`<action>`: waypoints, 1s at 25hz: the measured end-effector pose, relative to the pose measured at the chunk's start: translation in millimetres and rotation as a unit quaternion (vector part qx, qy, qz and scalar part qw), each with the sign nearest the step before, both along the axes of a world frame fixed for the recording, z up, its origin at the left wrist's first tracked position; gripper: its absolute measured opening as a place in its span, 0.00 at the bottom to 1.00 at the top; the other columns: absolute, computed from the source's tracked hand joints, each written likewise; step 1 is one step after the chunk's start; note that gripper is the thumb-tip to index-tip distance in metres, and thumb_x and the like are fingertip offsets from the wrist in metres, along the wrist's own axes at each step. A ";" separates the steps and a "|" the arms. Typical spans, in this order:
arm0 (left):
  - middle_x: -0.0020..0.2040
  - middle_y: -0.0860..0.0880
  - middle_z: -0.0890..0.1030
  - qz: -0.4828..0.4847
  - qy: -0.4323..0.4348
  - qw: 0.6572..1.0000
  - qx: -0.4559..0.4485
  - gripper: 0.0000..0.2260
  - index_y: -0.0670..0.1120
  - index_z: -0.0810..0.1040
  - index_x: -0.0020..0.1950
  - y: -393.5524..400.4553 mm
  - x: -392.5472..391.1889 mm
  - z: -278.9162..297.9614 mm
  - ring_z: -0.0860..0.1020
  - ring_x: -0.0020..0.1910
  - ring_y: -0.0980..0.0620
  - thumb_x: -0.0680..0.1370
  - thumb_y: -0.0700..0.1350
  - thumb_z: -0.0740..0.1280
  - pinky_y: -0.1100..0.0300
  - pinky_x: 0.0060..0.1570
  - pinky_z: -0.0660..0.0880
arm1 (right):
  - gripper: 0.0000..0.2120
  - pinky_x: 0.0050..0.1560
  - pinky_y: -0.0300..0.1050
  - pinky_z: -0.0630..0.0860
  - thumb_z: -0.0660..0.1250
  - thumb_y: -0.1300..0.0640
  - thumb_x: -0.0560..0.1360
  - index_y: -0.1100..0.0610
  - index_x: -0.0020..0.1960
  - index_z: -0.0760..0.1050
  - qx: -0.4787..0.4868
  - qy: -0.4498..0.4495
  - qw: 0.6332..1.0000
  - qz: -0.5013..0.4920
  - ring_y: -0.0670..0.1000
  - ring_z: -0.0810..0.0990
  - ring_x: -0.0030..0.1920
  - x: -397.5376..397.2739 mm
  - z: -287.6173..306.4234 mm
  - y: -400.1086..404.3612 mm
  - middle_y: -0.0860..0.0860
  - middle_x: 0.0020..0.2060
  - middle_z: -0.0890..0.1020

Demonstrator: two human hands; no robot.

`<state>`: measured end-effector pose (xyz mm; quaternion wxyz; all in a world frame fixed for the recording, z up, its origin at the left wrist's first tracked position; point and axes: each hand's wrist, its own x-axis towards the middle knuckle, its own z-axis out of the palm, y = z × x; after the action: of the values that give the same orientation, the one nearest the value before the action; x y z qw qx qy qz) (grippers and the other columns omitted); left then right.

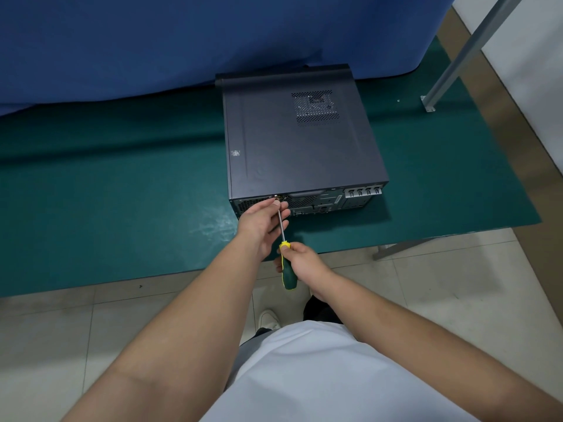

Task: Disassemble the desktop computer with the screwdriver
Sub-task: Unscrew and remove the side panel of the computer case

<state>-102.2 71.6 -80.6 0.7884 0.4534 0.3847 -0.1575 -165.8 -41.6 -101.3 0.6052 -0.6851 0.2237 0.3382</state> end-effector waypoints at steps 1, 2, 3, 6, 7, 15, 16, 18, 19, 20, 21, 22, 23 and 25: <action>0.50 0.46 0.88 0.002 0.002 1.000 -0.001 0.08 0.44 0.80 0.60 -0.1 0.3 0.4 0.87 0.51 0.48 0.82 0.39 0.69 0.53 0.51 0.82 | 0.08 0.55 0.50 0.77 0.59 0.55 0.86 0.57 0.55 0.75 0.000 -0.001 1.000 -0.001 0.55 0.81 0.46 0.4 0.2 -0.2 0.56 0.43 0.83; 0.50 0.46 0.88 0.004 0.004 1.000 -0.001 0.08 0.44 0.80 0.60 -0.5 0.5 0.6 0.87 0.51 0.48 0.82 0.39 0.69 0.53 0.50 0.82 | 0.08 0.56 0.51 0.77 0.59 0.55 0.86 0.58 0.55 0.75 0.001 -0.002 1.000 0.000 0.55 0.81 0.46 0.8 0.5 -0.7 0.56 0.44 0.83; 0.50 0.46 0.88 0.006 0.004 1.000 -0.001 0.08 0.44 0.80 0.60 -1.0 0.4 0.9 0.87 0.51 0.48 0.82 0.39 0.69 0.54 0.50 0.82 | 0.09 0.57 0.51 0.77 0.59 0.55 0.86 0.58 0.56 0.76 -0.001 -0.004 1.000 0.003 0.55 0.81 0.46 1.2 0.7 -1.3 0.56 0.44 0.83; 0.50 0.46 0.88 0.010 0.002 1.000 -0.003 0.08 0.44 0.80 0.61 -1.4 -0.1 1.8 0.87 0.51 0.49 0.82 0.39 0.69 0.55 0.49 0.82 | 0.09 0.59 0.53 0.77 0.60 0.55 0.86 0.60 0.57 0.76 -0.005 -0.010 1.000 0.004 0.55 0.81 0.46 1.3 1.1 -2.2 0.56 0.44 0.83; 0.50 0.46 0.88 0.011 0.001 1.000 -0.003 0.08 0.43 0.80 0.61 -1.4 -0.3 1.9 0.87 0.50 0.49 0.82 0.39 0.69 0.55 0.48 0.82 | 0.09 0.58 0.53 0.77 0.60 0.56 0.86 0.60 0.57 0.76 -0.002 -0.010 1.000 0.000 0.56 0.80 0.45 0.9 2.3 -1.8 0.56 0.44 0.83; 0.49 0.45 0.88 0.015 0.004 1.000 0.016 0.07 0.42 0.80 0.60 -3.9 -0.5 7.9 0.87 0.50 0.49 0.82 0.39 0.69 0.56 0.49 0.83 | 0.11 0.58 0.56 0.79 0.62 0.55 0.85 0.62 0.56 0.77 -0.024 -0.039 0.999 -0.004 0.57 0.83 0.44 -2.4 9.3 -2.3 0.59 0.46 0.85; 0.49 0.45 0.88 0.015 0.007 1.000 0.024 0.06 0.42 0.81 0.59 -4.4 -0.2 9.1 0.87 0.50 0.48 0.82 0.39 0.69 0.56 0.49 0.83 | 0.12 0.57 0.57 0.79 0.63 0.54 0.84 0.63 0.55 0.77 -0.040 -0.050 0.998 -0.002 0.58 0.84 0.45 -3.6 9.1 -2.6 0.58 0.46 0.86; 0.49 0.44 0.88 0.011 0.009 0.999 0.043 0.06 0.42 0.81 0.58 -4.9 -0.3 11.7 0.87 0.49 0.48 0.82 0.40 0.69 0.56 0.48 0.83 | 0.13 0.55 0.56 0.79 0.67 0.51 0.82 0.63 0.52 0.78 -0.092 -0.081 0.992 0.012 0.60 0.84 0.47 -5.7 9.5 -2.0 0.54 0.44 0.87; 0.49 0.43 0.88 0.003 0.007 0.999 0.054 0.06 0.42 0.81 0.58 -5.0 -0.6 12.7 0.87 0.48 0.49 0.82 0.39 0.69 0.57 0.48 0.84 | 0.14 0.52 0.54 0.79 0.68 0.49 0.80 0.61 0.49 0.77 -0.122 -0.096 0.988 0.019 0.58 0.84 0.46 -6.3 10.4 -0.8 0.52 0.42 0.87; 0.49 0.43 0.87 -0.013 0.003 0.998 0.069 0.06 0.42 0.81 0.58 -4.5 -1.3 13.5 0.87 0.46 0.49 0.81 0.39 0.70 0.58 0.46 0.84 | 0.14 0.47 0.51 0.77 0.70 0.47 0.79 0.59 0.47 0.77 -0.149 -0.109 0.983 0.022 0.56 0.83 0.43 -6.9 11.4 0.8 0.50 0.39 0.86; 0.49 0.43 0.87 -0.036 0.002 0.995 0.091 0.07 0.42 0.81 0.57 -3.8 -2.3 13.8 0.86 0.43 0.50 0.80 0.38 0.72 0.58 0.44 0.84 | 0.15 0.41 0.49 0.75 0.71 0.45 0.77 0.56 0.44 0.76 -0.170 -0.121 0.978 0.023 0.53 0.81 0.39 -7.6 12.9 3.4 0.48 0.37 0.84; 0.48 0.43 0.87 -0.062 0.004 0.991 0.119 0.08 0.42 0.82 0.57 -3.1 -3.2 13.2 0.86 0.41 0.51 0.78 0.38 0.74 0.58 0.42 0.83 | 0.16 0.37 0.47 0.72 0.72 0.43 0.76 0.54 0.41 0.74 -0.187 -0.130 0.973 0.023 0.51 0.79 0.36 -8.7 14.9 5.9 0.47 0.34 0.82; 0.45 0.44 0.87 -0.084 0.009 0.985 0.151 0.08 0.42 0.82 0.55 -2.8 -4.4 12.0 0.85 0.38 0.51 0.77 0.38 0.76 0.57 0.40 0.83 | 0.16 0.34 0.46 0.70 0.72 0.42 0.75 0.52 0.40 0.72 -0.201 -0.138 0.970 0.023 0.49 0.78 0.35 -10.0 16.7 8.6 0.46 0.32 0.80; 0.40 0.46 0.85 -0.111 0.018 0.970 0.214 0.09 0.43 0.82 0.50 -1.7 -6.2 9.5 0.82 0.34 0.50 0.73 0.40 0.79 0.54 0.42 0.83 | 0.17 0.32 0.45 0.68 0.71 0.40 0.73 0.51 0.39 0.69 -0.231 -0.151 0.961 0.023 0.49 0.77 0.34 -11.5 19.3 12.5 0.46 0.32 0.79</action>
<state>-108.3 69.9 -71.1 0.6435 0.6488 0.3707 -0.1661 -177.3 -29.1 -82.1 0.4492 -0.8542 0.1864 0.1838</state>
